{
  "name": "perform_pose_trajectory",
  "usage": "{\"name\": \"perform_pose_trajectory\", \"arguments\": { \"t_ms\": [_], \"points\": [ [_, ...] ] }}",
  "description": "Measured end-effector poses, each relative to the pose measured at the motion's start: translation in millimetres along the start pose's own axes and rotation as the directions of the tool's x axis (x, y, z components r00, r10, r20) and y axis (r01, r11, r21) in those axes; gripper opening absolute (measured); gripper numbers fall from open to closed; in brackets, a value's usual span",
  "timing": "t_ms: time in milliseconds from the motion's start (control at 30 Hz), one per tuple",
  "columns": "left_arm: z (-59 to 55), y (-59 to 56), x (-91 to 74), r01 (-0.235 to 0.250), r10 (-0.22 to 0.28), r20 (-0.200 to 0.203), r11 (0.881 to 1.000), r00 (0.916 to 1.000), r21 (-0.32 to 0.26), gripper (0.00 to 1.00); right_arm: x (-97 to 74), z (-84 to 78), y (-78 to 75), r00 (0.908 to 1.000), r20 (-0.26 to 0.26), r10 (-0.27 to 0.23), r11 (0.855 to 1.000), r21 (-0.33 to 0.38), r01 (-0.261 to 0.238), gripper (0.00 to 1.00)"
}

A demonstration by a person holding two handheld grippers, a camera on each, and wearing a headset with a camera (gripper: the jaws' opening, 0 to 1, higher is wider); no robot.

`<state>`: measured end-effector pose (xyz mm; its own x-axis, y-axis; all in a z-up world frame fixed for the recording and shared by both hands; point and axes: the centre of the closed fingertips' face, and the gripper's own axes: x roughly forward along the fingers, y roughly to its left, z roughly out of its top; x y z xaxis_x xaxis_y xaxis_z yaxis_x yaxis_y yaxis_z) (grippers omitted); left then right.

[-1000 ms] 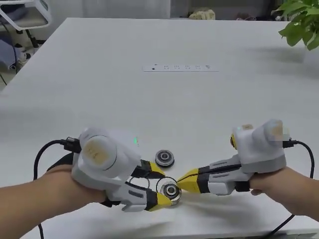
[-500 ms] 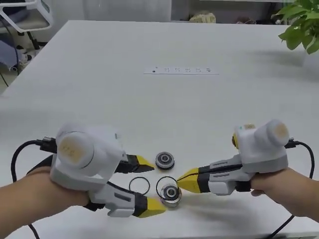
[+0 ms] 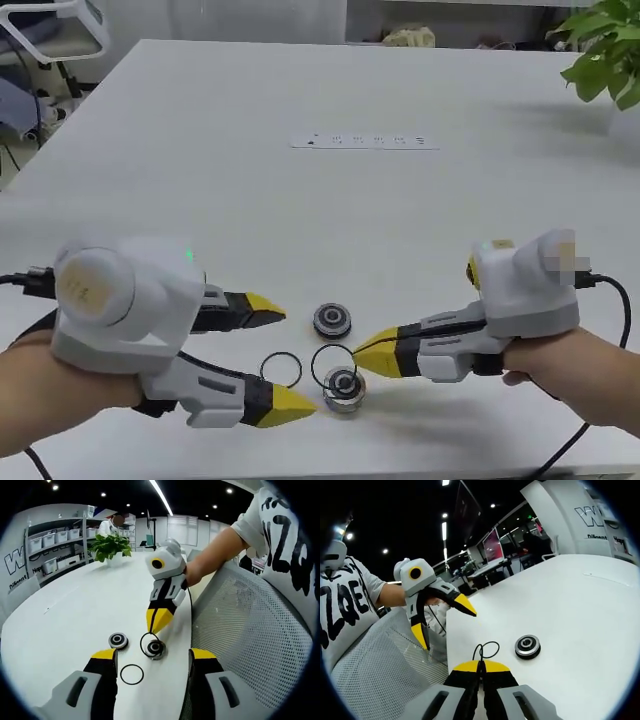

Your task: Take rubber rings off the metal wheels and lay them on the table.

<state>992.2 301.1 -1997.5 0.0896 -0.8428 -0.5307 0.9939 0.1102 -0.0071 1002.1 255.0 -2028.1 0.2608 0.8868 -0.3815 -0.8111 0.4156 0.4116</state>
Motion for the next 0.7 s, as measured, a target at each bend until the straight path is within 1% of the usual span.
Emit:
{"name": "perform_pose_trajectory", "arguments": {
  "t_ms": [167,367,700],
  "points": [
    [-2.5,1.9,-6.3,-0.016,0.016,0.004,1.000,0.9999,-0.009,0.58,1.6,4.7,1.6,1.0000,0.005,0.004,1.000,-0.002,-0.004,0.00],
    [-2.5,6.6,-15.1,-0.039,0.039,0.016,0.999,0.9991,-0.023,0.60,6.6,10.8,3.5,0.9999,0.008,0.011,1.000,-0.010,-0.011,0.00],
    [-9.1,9.8,-26.9,-0.074,0.075,0.027,0.996,0.9968,-0.046,0.65,21.2,18.8,10.4,0.9993,0.006,0.036,0.999,-0.019,-0.036,0.00]
  ]
}}
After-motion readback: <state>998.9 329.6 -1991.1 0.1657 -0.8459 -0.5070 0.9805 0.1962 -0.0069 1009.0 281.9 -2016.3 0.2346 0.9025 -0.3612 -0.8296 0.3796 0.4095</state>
